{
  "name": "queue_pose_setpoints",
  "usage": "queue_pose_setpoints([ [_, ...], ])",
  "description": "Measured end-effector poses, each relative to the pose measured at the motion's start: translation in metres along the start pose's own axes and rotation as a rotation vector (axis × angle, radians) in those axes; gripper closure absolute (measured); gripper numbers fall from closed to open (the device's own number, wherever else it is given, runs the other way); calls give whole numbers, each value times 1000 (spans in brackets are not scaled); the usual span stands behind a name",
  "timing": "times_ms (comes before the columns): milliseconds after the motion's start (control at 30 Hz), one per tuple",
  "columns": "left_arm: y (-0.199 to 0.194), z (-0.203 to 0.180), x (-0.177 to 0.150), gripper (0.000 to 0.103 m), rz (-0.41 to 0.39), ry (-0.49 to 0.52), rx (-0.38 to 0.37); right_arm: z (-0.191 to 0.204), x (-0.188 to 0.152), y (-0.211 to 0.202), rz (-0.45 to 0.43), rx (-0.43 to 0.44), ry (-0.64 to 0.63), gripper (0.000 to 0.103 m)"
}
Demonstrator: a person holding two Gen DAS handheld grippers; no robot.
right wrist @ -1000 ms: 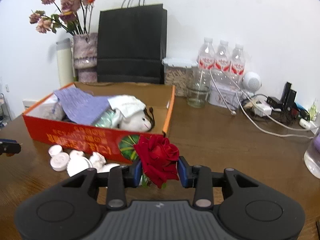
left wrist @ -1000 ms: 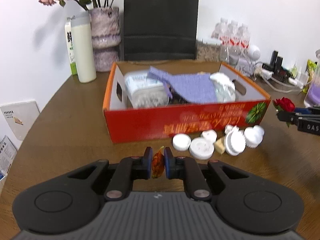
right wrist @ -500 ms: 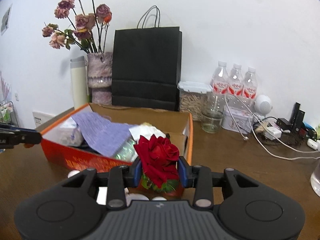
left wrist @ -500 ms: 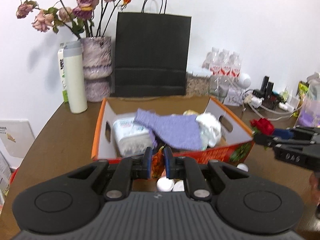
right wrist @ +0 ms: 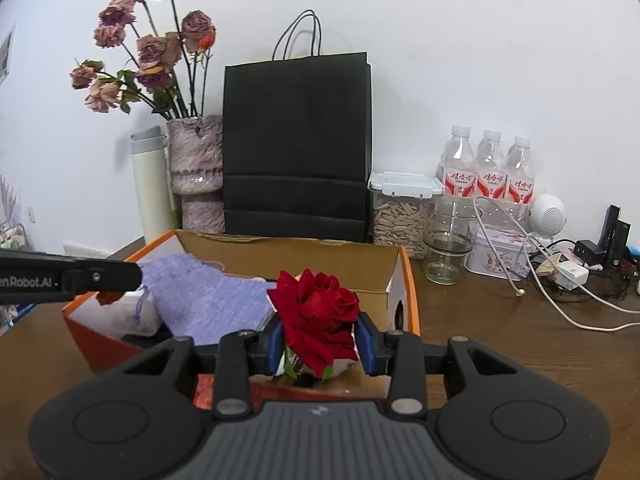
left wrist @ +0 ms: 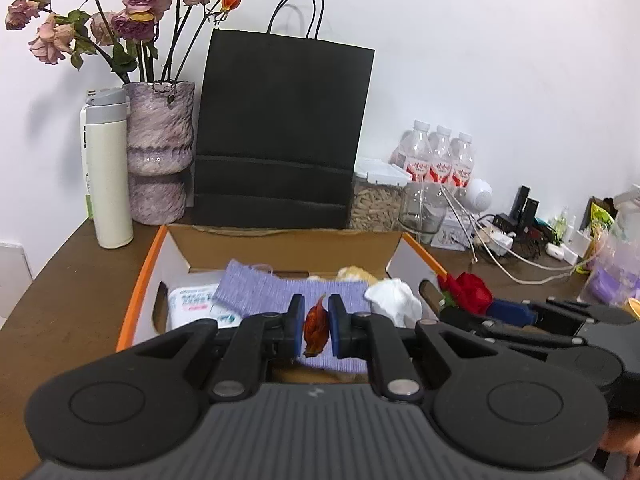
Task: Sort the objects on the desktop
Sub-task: 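Carry the orange item and red rose up over the box with both tools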
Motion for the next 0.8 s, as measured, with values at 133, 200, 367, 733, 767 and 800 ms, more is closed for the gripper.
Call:
queue_pose_setpoints([
  [133, 17, 3, 5, 90, -5, 3, 4, 2, 6, 18, -3, -3, 16, 68],
  [200, 25, 5, 7, 90, -7, 9, 12, 3, 9, 26, -7, -4, 13, 68],
  [367, 46, 13, 11, 90, -13, 29, 43, 4, 13, 47, -11, -6, 4, 68],
  [733, 93, 32, 10, 90, 6, 69, 96, 10, 13, 92, 9, 18, -24, 68],
  [767, 95, 33, 10, 90, 9, 75, 99, 11, 13, 94, 9, 20, -29, 68],
  [800, 97, 34, 10, 90, 13, 81, 100, 12, 13, 96, 9, 20, -35, 68],
])
Point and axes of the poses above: each gripper's, at about its wrist camera, not at the fingertips, and y roughly the way its jaws point, z to its left, x to its top, the point moved 8 cm from there along y, roughly the way its jaws point, and after that the axes turned 13 degrees about -x, right-handed, at the moved point
